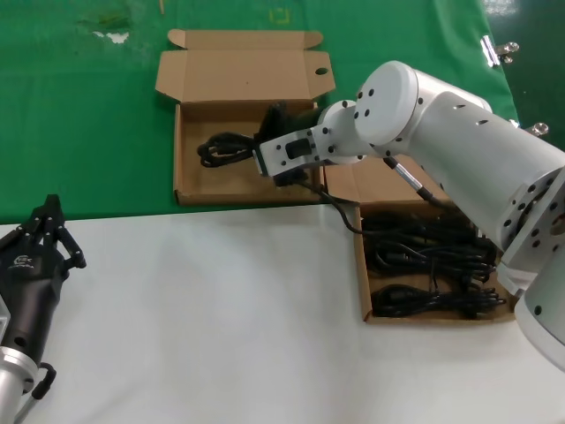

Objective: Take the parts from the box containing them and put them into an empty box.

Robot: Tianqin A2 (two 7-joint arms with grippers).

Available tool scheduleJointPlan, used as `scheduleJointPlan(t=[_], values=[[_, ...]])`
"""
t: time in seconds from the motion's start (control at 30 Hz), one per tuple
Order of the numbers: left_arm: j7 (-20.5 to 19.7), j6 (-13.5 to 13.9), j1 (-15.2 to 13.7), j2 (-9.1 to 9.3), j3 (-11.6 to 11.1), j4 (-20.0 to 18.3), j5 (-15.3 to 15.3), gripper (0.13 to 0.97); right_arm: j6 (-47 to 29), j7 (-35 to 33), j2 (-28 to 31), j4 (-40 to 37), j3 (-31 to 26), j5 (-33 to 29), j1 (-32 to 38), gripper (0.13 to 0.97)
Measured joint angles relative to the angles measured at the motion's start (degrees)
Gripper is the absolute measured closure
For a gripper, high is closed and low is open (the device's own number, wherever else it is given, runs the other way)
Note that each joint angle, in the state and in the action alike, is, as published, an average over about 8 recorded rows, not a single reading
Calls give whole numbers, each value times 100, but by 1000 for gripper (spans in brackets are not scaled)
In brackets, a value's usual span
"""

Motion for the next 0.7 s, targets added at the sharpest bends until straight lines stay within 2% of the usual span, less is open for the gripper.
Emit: scheduleJointPlan(t=[0.5, 0.7], values=[[0, 0, 0, 0, 0, 0, 0, 957, 378, -248, 0, -65, -18, 38, -57, 873], [0, 0, 0, 0, 0, 0, 0, 957, 433, -312, 0, -74, -18, 79, -69, 805]])
